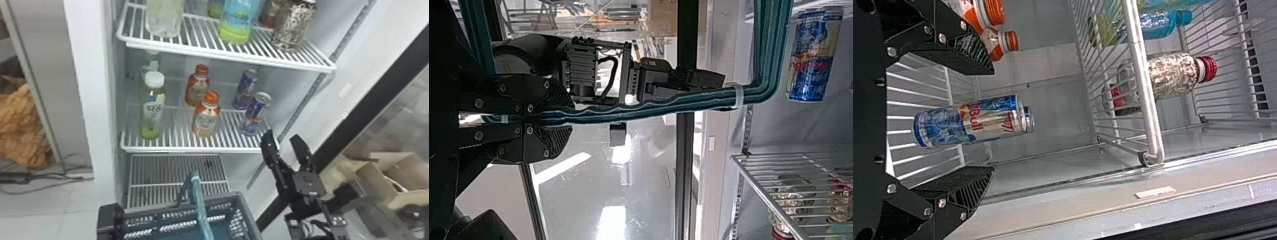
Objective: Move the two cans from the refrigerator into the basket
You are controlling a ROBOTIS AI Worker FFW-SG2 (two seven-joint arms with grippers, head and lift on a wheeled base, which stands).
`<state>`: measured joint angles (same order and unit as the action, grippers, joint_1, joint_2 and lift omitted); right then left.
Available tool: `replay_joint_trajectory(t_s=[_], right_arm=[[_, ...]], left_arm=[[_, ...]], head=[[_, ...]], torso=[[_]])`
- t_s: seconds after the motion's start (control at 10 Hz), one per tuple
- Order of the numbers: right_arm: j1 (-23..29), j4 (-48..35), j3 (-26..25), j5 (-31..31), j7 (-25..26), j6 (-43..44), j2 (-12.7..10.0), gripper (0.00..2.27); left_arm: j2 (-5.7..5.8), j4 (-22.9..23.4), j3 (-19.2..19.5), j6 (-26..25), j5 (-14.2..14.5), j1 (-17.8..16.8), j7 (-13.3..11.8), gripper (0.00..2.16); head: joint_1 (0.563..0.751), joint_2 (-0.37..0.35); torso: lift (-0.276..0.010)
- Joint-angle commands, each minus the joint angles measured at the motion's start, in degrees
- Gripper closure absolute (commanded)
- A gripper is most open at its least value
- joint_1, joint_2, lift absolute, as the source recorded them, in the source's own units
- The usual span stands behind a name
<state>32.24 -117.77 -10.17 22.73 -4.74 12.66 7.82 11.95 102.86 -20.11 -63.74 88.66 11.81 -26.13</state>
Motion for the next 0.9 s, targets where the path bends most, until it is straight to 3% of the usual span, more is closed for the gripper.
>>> replay_joint_trajectory(t_s=[0.0,0.8], right_arm=[[-0.18,0.14,0.0,0.01,-0.01,0.0,0.0,0.36],[-3.0,3.38,-0.11,-0.45,-1.32,0.0,0.44,0.36]], left_arm=[[0.01,0.0,0.0,0.05,0.0,0.0,0.02,1.21],[0.01,0.0,-0.23,0.05,0.0,-0.14,0.02,1.21]], head=[[0.695,-0.35],[0.695,-0.35]], torso=[[-0.266],[-0.266]])
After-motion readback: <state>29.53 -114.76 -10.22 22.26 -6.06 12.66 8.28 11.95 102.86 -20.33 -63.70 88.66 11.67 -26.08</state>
